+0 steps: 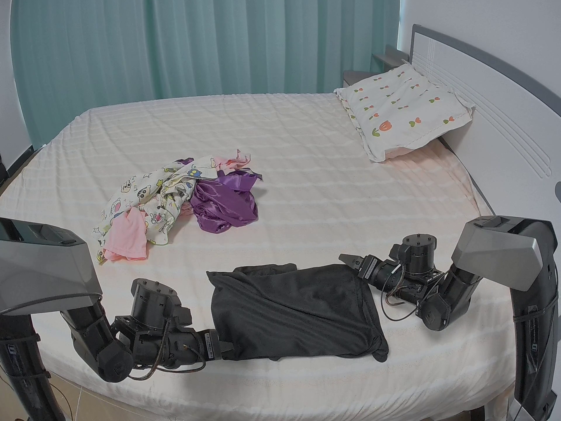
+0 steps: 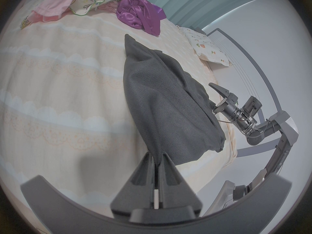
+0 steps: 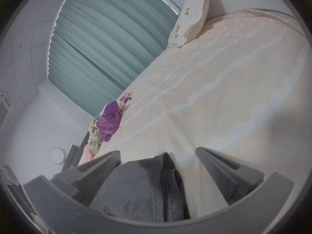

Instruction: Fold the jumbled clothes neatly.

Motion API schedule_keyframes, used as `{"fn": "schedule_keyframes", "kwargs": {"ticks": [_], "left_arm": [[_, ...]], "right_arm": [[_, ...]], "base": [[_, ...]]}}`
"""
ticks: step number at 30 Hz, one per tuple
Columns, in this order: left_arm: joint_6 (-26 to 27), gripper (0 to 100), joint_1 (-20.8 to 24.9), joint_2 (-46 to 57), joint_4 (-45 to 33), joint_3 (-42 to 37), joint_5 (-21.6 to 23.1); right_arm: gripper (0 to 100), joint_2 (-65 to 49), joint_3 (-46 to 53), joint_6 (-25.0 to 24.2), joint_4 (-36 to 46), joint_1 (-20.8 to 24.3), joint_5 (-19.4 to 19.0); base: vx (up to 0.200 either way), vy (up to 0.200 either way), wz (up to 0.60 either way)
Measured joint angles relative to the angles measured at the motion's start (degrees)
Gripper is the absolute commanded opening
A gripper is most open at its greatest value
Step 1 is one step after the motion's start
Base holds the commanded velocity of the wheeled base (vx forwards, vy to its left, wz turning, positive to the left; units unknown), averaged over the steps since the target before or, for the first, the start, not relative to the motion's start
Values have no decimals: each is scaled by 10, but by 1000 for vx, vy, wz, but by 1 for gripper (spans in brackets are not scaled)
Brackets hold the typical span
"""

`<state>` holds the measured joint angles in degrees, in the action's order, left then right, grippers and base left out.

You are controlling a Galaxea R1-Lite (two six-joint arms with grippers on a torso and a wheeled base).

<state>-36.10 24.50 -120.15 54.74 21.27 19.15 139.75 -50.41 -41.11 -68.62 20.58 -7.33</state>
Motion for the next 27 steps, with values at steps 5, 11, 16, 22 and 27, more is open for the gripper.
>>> {"fn": "schedule_keyframes", "kwargs": {"ticks": [5, 11, 16, 22, 27], "left_arm": [[0, 0, 2, -2, 0, 0, 0], [0, 0, 2, -4, 0, 0, 0], [0, 0, 2, -5, 0, 0, 0], [1, 0, 2, -7, 0, 1, 0], [1, 0, 2, -10, 0, 2, 0]], "right_arm": [[0, 5, -5, -2, 0, 0, 0], [0, 7, -5, -5, 1, -1, 0], [0, 7, -7, -6, -12, -4, 2], [0, 8, -8, -6, -48, -6, 7], [0, 9, -14, -6, -50, -10, 8]], "base": [[0, 0, 0], [0, 0, 0], [0, 0, 0], [0, 0, 0], [0, 0, 0]]}}
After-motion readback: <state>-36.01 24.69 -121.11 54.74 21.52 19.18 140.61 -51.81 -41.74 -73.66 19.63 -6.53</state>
